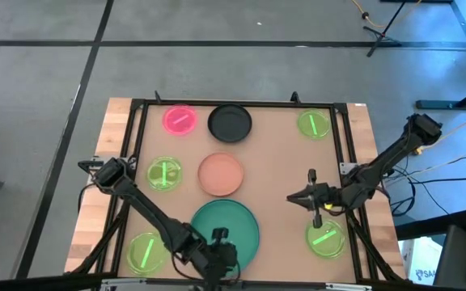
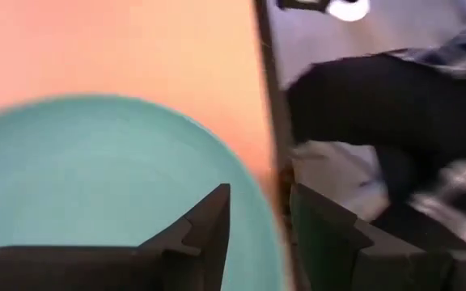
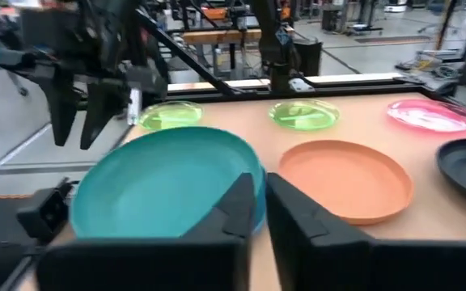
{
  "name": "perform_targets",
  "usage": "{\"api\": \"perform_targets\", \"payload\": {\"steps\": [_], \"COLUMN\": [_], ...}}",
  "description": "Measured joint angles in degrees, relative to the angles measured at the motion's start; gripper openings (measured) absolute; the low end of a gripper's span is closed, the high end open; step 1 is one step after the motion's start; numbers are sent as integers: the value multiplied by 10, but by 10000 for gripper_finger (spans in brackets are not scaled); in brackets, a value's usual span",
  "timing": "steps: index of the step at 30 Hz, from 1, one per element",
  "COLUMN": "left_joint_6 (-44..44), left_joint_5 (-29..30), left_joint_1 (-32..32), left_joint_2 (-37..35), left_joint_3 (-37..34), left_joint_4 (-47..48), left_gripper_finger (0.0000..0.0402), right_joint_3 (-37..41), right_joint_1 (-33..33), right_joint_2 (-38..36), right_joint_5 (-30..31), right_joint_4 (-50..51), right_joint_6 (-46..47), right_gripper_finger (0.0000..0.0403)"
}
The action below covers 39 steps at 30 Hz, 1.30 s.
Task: Stack plastic plates
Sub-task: Stack the black plate on top of the dark green plate
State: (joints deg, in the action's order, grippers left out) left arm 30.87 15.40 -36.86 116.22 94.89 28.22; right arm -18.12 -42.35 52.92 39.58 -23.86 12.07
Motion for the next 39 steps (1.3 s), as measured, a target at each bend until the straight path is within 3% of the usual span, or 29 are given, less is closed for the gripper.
{"api": "perform_targets", "payload": {"steps": [5, 10, 16, 20, 22, 30, 37, 39], "left_joint_6": [-109, -178, -194, -210, -210, -327, -433, -454], "left_joint_5": [68, 66, 114, 185, 192, 80, -111, -142], "left_joint_1": [32, 80, 147, 206, 239, 368, 498, 527], "left_joint_2": [0, -41, -148, -188, -196, -196, -196, -196], "left_joint_3": [15, 26, 25, 4, -9, -100, -188, -214], "left_joint_4": [3, 50, 173, 202, 209, 143, 69, 41], "left_gripper_finger": [124, 124, 124, 124, 124, 124, 124, 124], "right_joint_3": [0, 0, 0, 0, 0, 0, 0, 0], "right_joint_1": [0, 0, 0, 0, 0, 0, 0, 0], "right_joint_2": [14, 13, 13, 14, 14, 14, 21, 32], "right_joint_5": [13, 6, -39, -47, -46, -39, -29, -23], "right_joint_4": [1, 0, 2, 28, 51, 95, 104, 104], "right_joint_6": [-16, -20, 11, 67, 101, 152, 188, 198], "right_gripper_finger": [123, 187, 212, 213, 213, 214, 214, 214]}}
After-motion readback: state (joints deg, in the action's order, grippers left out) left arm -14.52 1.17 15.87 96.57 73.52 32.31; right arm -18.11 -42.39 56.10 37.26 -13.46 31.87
